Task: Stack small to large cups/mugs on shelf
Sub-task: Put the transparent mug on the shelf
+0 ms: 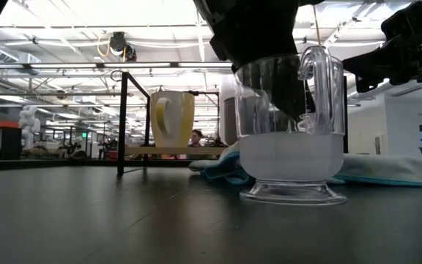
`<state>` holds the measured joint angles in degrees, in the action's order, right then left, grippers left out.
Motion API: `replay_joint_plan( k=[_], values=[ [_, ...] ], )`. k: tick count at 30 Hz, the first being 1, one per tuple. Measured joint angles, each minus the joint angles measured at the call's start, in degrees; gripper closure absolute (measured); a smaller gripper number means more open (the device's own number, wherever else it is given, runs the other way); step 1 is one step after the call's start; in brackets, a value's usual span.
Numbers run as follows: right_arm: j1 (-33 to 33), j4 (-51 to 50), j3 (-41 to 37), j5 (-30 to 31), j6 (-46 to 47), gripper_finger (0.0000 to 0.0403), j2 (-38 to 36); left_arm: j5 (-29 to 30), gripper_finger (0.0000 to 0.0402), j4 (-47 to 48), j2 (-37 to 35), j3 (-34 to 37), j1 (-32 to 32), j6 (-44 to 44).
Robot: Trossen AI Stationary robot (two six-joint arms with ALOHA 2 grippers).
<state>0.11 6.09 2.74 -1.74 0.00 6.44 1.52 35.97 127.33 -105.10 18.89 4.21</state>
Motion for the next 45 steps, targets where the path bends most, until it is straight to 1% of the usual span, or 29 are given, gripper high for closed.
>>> replay_joint_plan(
  k=[4,9,13,15,16,17,20,21,22,27,29,31,34,36,38,41,45],
  values=[
    [0.0,0.0,0.0,0.0,0.0,0.0403,0.0,-1.2,0.0248,2.1,0.1,-2.4,0.0,0.0],
    [0.0,-0.2,0.0,0.0,0.0,0.0403,0.0,-1.7,0.0225,7.8,0.1,-9.5,0.3,-0.9],
    [0.0,-0.4,0.0,0.0,1.0,0.0403,0.0,-1.7,0.0219,13.2,0.1,-15.0,0.5,-1.9],
    [0.0,-0.5,0.0,0.0,1.4,0.0403,0.0,-1.7,0.0233,18.0,0.1,-17.7,0.4,-3.5],
    [0.0,-0.7,0.0,0.0,1.5,0.0403,0.0,-1.6,0.0248,20.5,0.0,-18.8,0.4,-4.3],
    [0.0,-0.9,0.0,0.0,1.5,0.0403,0.0,-1.6,0.0268,22.8,0.0,-19.7,0.4,-4.9],
    [0.0,-0.8,0.0,0.0,1.5,0.0403,0.0,-1.4,0.0355,28.3,-0.7,-21.1,0.4,-6.1],
    [0.0,-0.8,0.0,0.0,1.5,0.0403,0.0,-1.4,0.0377,29.3,-1.2,-21.1,0.4,-6.6],
    [0.0,-0.8,0.0,0.0,1.4,0.0403,0.0,-0.5,0.0387,30.4,-2.1,-21.1,0.4,-6.8],
    [0.0,0.3,0.0,-1.0,1.4,0.0403,0.1,6.1,0.0398,37.1,-6.4,-20.6,-0.6,-7.2],
    [0.0,1.0,0.0,-2.2,1.3,0.0403,0.2,9.0,0.0398,37.4,-8.9,-20.6,-1.1,-6.7],
    [0.0,2.4,0.0,-3.1,1.3,0.0403,0.5,10.3,0.04,37.6,-12.0,-20.6,-1.4,-6.9],
    [0.0,2.6,0.0,-3.1,1.3,0.0403,0.5,12.1,0.04,37.1,-17.3,-18.2,-1.7,-7.7],
    [0.0,2.6,0.0,-3.1,1.2,0.0403,0.6,14.2,0.04,36.4,-21.4,-14.9,-1.8,-6.8],
    [0.0,2.2,0.0,-3.1,1.3,0.0403,0.6,16.6,0.04,34.7,-26.7,-10.0,-1.9,-5.0],
    [0.0,1.5,0.0,-3.1,1.7,0.0403,0.7,19.7,0.04,29.9,-36.0,0.4,-1.9,-1.9],
    [0.0,1.4,0.0,-3.1,1.7,0.0403,0.7,21.4,0.0401,19.6,-49.7,19.0,-1.3,1.1]
  ],
)
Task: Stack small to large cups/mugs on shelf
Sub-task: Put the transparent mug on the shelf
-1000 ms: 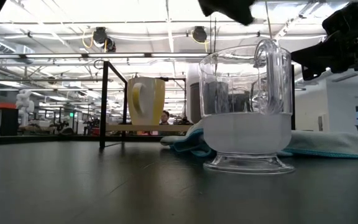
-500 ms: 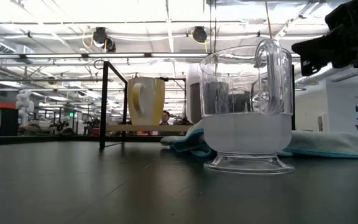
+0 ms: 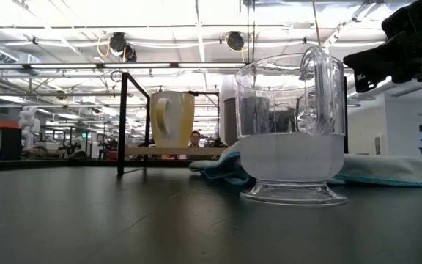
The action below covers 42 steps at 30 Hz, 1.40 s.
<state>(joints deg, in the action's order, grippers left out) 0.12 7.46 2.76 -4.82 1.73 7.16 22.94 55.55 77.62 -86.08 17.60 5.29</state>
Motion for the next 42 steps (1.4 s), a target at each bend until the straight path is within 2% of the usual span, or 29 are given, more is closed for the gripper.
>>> replay_joint_plan(
  k=[5,9,14,19,26,31,36,42],
  values=[
    [0.0,0.0,0.0,0.0,-0.1,0.0403,0.0,0.3,0.0401,-17.1,-15.8,23.5,0.7,2.2],
    [0.0,0.2,0.0,0.0,-0.2,0.0403,0.0,0.3,0.0401,-29.1,-25.5,38.5,0.9,4.6],
    [0.0,2.4,0.0,0.0,-0.9,0.0403,0.0,-0.4,0.0401,-41.8,-33.6,52.4,1.1,4.8],
    [0.0,3.5,0.0,0.0,-0.9,0.0403,0.0,-0.7,0.0401,-50.9,-38.7,62.8,1.9,4.1],
    [0.0,3.9,0.0,-0.1,-0.8,0.0403,0.1,-1.9,0.0401,-59.2,-45.2,72.8,1.9,3.4],
    [0.5,6.4,0.6,-3.6,-1.3,0.0403,2.6,-1.9,0.0401,-62.2,-48.7,78.4,1.9,3.9],
    [2.3,8.0,3.5,-2.7,-3.2,0.0403,9.1,-2.0,0.0401,-65.0,-50.4,81.6,1.9,4.2],
    [5.1,8.1,11.5,-2.6,-4.0,0.0403,20.4,-2.1,0.0401,-65.3,-50.5,82.2,1.9,4.5]
  ],
)
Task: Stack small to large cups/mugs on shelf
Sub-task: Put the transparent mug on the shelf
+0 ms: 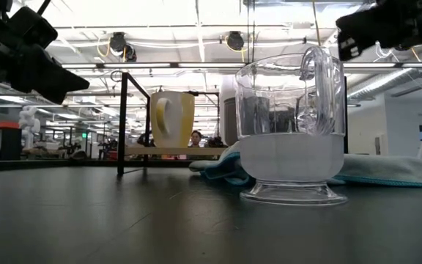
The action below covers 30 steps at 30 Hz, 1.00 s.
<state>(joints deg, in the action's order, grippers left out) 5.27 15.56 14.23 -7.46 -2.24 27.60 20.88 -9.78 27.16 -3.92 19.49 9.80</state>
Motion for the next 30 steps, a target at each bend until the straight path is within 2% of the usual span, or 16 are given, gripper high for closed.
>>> replay_joint_plan(
  k=[6,9,15,22,25,30],
  values=[
    [3.4,-0.4,8.5,0.1,2.6,0.04,12.9,-0.5,0.0401,-0.8,0.0,0.0,0.0,-0.5],
    [5.2,-1.8,13.0,0.0,3.0,0.0383,19.4,-0.5,0.0401,-0.8,0.0,0.0,0.0,-0.5],
    [6.5,-8.8,21.8,0.1,6.3,0.0304,30.3,-2.1,0.0401,-0.9,0.1,0.0,0.0,-0.6],
    [6.5,-19.6,30.7,0.1,11.8,0.0195,37.6,-2.8,0.0401,-0.9,0.1,0.0,0.0,-0.4],
    [6.5,-23.2,33.6,-0.2,13.5,0.017,39.7,-2.8,0.0401,-1.0,0.1,0.0,0.0,-0.4],
    [7.0,-25.8,37.3,-0.2,16.4,0.0164,43.7,-2.8,0.0401,-1.0,0.1,0.0,0.0,-0.4]
  ],
)
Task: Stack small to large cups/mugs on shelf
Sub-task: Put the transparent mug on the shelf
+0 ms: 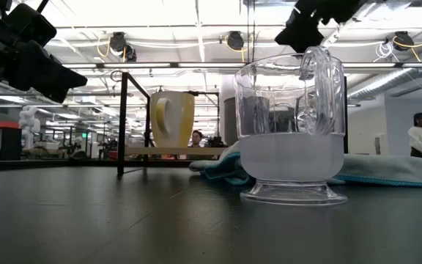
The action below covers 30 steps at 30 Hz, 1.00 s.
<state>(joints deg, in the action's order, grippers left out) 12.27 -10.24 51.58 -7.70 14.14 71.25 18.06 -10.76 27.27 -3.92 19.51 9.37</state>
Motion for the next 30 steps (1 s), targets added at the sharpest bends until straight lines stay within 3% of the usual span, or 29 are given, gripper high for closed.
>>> replay_joint_plan(
  k=[11,17,30],
  values=[
    [5.1,-2.9,9.4,-0.1,2.2,0.0176,11.4,0.0,0.0401,0.0,0.0,0.0,0.0,0.1],
    [5.1,-12.6,16.0,-0.1,3.6,0.0176,18.5,0.0,0.0401,0.0,0.0,0.0,0.0,0.2],
    [5.8,-13.5,18.5,-0.1,6.4,0.0177,23.6,-0.1,0.0401,-0.1,0.0,0.0,0.0,-0.2]
  ],
)
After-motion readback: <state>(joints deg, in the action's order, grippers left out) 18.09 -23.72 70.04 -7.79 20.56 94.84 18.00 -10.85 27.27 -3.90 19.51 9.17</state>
